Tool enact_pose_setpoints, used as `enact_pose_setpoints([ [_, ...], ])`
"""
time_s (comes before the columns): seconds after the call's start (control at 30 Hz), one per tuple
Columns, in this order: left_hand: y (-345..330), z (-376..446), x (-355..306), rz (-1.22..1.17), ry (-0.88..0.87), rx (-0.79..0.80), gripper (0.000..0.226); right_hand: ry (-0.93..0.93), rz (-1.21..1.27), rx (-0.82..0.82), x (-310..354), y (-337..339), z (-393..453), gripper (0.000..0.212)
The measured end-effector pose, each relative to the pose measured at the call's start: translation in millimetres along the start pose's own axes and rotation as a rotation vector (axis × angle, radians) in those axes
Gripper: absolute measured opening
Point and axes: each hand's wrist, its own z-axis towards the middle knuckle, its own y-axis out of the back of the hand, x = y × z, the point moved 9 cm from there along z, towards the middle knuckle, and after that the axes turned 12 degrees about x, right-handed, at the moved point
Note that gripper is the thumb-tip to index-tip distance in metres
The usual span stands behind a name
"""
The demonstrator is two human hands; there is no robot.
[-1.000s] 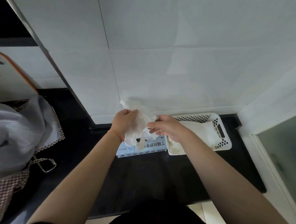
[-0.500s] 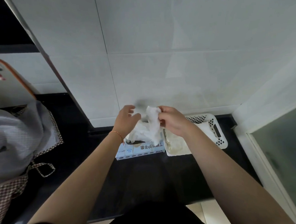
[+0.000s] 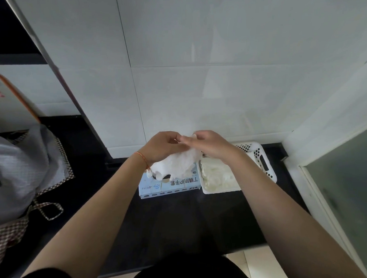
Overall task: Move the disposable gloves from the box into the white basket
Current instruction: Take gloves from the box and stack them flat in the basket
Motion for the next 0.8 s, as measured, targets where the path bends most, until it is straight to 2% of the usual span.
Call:
enact_pose_setpoints([
  [0.17,-3.3,1.1,10.6,0.068,0.065,-0.020,0.020,0.186,0.024,-0.360,12.4,28.2,-9.8,0.025],
  [0.27,-7.8,0.0,24.2,-0.012,0.104,0.001,0.023,0.194,0.071,-0.514,4.7,44.5,-16.9,0.026],
  [0.4,-15.4,3.4,41.3,-0.157,0.117,0.012,0.030,0.159,0.133,-0.581,-14.5,55.9,-26.2,0.029],
  [0.5,-21.9,10.5,54.7,-0.372,0.114,-0.035,0.034,0.082,0.132,-0.571,-36.2,59.9,-29.4,0.024],
  [0.6,-29.5,18.8,58.6,-0.430,0.146,-0.070,0.021,-0.015,0.193,-0.526,-61.5,60.9,-32.0,0.024],
  [0.67,-34.4,25.6,61.9,-0.378,0.205,-0.064,0.017,-0.081,0.299,-0.412,-82.1,56.4,-31.1,0.025],
  [0.73,-42.9,33.2,66.0,-0.281,0.298,-0.013,0.015,-0.172,0.438,-0.220,-104.6,43.9,-29.5,0.026],
  [0.8,-54.3,44.8,68.8,-0.074,0.381,0.058,0.017,-0.252,0.494,-0.096,-129.6,37.4,-30.5,0.023],
])
